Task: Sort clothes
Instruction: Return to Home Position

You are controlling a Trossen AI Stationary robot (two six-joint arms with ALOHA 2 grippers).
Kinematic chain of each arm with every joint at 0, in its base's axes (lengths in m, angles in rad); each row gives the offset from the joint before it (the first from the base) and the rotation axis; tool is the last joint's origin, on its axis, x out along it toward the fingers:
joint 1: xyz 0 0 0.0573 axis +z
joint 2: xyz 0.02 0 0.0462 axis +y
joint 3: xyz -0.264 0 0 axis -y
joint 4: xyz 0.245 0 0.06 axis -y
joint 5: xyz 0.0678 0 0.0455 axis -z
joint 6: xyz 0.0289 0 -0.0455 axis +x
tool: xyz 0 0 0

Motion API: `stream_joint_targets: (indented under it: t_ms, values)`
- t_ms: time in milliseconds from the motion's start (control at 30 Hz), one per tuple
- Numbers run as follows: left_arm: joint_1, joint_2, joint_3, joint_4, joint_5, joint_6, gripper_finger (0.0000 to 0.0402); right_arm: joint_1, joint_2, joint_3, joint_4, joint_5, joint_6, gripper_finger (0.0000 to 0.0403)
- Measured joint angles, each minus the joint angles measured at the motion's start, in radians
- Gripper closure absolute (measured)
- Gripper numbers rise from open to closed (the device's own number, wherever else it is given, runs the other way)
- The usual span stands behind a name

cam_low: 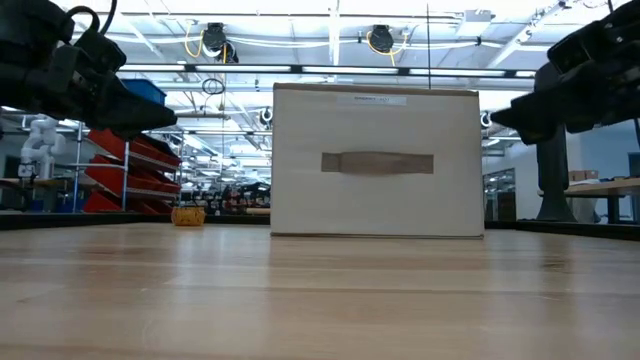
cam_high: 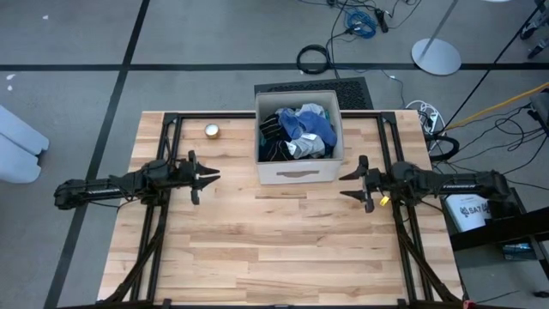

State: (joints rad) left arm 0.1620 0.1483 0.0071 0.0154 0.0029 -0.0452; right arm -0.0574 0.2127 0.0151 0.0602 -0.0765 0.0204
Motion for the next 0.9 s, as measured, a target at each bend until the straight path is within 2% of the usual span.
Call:
stream_joint_targets:
  t_ms: [267, 500, 900]
  values:
    - [0.0, 0.0, 0.0, 0.0, 0.0, 0.0, 0.0307, 0.001, -0.074, 0.0, 0.035, -0.004, -0.031, 0.0197]
    - [0.0, 0.0, 0.0, 0.0, 0.0, 0.0, 0.0307, 0.01, -0.211, 0.0, -0.039, -0.004, -0.024, 0.0197]
    - [0.0, 0.0, 0.0, 0.0, 0.0, 0.0, 0.0307, 0.027, -0.211, 0.0, -0.042, 0.005, -0.073, 0.0197]
